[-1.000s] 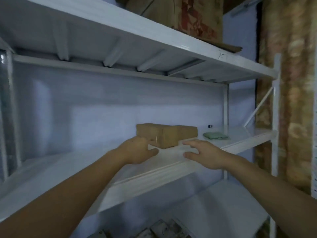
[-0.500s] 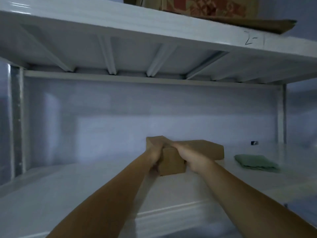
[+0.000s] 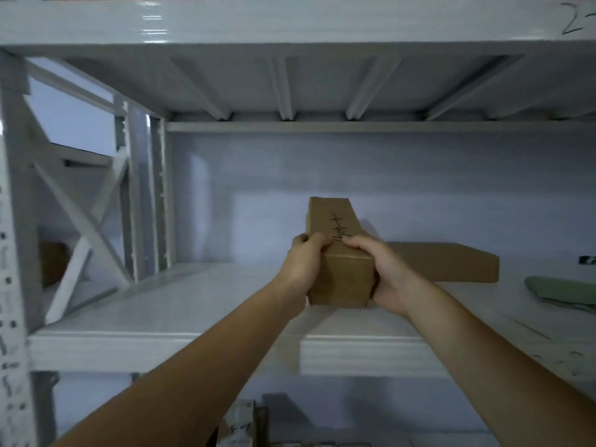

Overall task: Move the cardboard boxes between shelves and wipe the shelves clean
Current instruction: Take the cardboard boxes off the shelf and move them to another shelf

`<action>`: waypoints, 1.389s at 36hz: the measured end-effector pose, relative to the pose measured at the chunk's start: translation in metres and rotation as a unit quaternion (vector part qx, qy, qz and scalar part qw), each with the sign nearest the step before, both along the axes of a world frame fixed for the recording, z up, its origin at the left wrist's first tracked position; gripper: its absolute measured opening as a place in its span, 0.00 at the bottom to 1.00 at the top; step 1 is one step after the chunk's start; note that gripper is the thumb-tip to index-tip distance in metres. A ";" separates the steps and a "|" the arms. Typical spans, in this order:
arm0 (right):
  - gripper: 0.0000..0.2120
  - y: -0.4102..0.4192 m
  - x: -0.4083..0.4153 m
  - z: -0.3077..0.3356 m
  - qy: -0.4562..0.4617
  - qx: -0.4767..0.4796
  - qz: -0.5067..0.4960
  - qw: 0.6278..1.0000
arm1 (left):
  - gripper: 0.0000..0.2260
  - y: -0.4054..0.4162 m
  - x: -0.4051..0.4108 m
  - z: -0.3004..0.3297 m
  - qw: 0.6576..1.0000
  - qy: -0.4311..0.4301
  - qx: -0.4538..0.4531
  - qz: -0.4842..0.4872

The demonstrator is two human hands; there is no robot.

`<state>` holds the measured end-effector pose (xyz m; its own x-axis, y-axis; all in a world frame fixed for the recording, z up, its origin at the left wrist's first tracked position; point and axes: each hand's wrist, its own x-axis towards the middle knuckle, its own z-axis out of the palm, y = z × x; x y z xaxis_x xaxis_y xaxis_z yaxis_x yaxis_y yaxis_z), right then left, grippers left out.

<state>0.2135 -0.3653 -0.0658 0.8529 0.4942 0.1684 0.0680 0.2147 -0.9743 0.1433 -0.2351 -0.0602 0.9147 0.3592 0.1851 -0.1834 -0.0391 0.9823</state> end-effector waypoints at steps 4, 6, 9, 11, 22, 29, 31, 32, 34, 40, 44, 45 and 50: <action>0.14 0.029 -0.070 -0.019 -0.054 0.037 0.014 0.998 | 0.11 0.024 -0.063 -0.005 0.999 -0.040 -0.008 -0.011; 0.13 0.042 -0.106 -0.024 -0.070 0.043 0.030 0.996 | 0.11 0.036 -0.100 -0.008 0.998 -0.055 0.004 -0.008; 0.14 0.062 -0.160 -0.026 -0.079 0.061 0.048 0.994 | 0.12 0.054 -0.156 -0.014 0.997 -0.073 0.006 0.003; 0.14 0.078 -0.199 -0.030 -0.087 0.067 0.053 0.993 | 0.13 0.067 -0.196 -0.020 0.997 -0.082 0.010 0.009; 0.21 0.187 -0.404 -0.074 -0.142 0.106 0.095 0.980 | 0.19 0.163 -0.415 -0.065 0.988 -0.130 0.007 0.081; 0.23 0.258 -0.482 -0.085 -0.137 0.088 0.139 0.977 | 0.20 0.224 -0.503 -0.083 0.979 -0.122 -0.018 0.160; 0.22 0.279 -0.497 -0.086 -0.130 0.087 0.155 0.975 | 0.20 0.242 -0.520 -0.087 0.975 -0.118 -0.025 0.187; 0.22 0.290 -0.503 -0.087 -0.131 0.080 0.162 0.975 | 0.20 0.252 -0.527 -0.088 0.973 -0.116 -0.028 0.197; 0.22 0.314 -0.513 -0.089 -0.131 0.073 0.175 0.973 | 0.20 0.272 -0.540 -0.090 0.971 -0.115 -0.025 0.208; 0.22 0.386 -0.525 -0.095 -0.111 0.071 0.191 0.973 | 0.19 0.337 -0.552 -0.096 0.965 -0.110 -0.027 0.235; 0.23 0.429 -0.513 -0.100 -0.098 0.069 0.164 0.979 | 0.18 0.380 -0.537 -0.098 0.967 -0.089 -0.033 0.237; 0.22 0.437 -0.507 -0.099 -0.094 0.068 0.157 0.981 | 0.18 0.389 -0.530 -0.096 0.968 -0.083 -0.039 0.233; 0.20 0.466 -0.468 -0.087 -0.057 0.047 0.089 0.993 | 0.16 0.429 -0.479 -0.084 0.977 -0.066 -0.043 0.198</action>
